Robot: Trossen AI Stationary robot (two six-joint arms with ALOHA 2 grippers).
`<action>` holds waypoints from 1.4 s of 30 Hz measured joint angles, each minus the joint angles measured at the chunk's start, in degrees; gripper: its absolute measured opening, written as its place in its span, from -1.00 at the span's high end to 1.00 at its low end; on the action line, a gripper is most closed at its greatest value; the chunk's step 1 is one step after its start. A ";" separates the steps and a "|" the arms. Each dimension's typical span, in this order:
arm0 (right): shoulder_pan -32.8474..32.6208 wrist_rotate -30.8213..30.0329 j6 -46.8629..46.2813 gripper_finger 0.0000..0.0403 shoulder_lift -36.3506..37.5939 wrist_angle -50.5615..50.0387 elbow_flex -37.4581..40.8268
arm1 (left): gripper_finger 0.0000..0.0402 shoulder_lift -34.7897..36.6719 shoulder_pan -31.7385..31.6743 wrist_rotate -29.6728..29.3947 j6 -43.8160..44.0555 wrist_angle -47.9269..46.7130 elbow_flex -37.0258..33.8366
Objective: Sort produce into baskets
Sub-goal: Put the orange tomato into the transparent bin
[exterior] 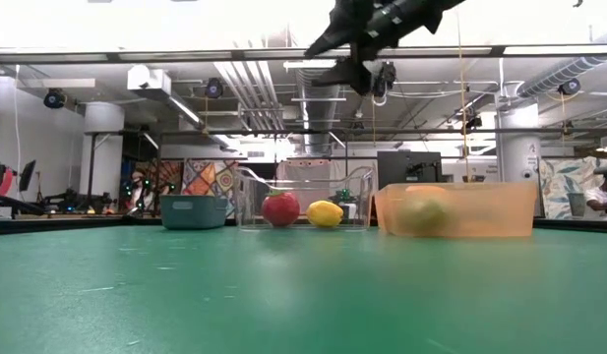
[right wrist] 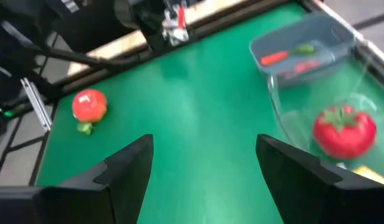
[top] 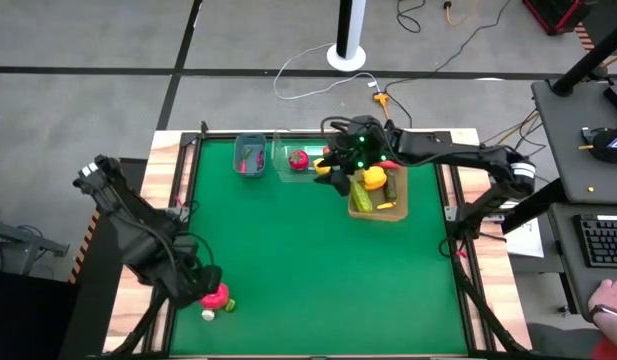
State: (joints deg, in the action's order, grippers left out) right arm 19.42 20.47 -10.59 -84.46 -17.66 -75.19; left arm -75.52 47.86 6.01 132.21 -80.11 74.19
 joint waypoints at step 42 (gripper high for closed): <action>-0.02 2.53 -0.13 -0.31 -8.33 -3.18 -18.04 | -0.80 -11.55 -4.88 1.94 3.73 19.45 -16.69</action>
State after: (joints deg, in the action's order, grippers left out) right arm 19.40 23.00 -10.72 -92.79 -20.84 -93.23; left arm -87.07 42.98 7.95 135.94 -60.66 57.50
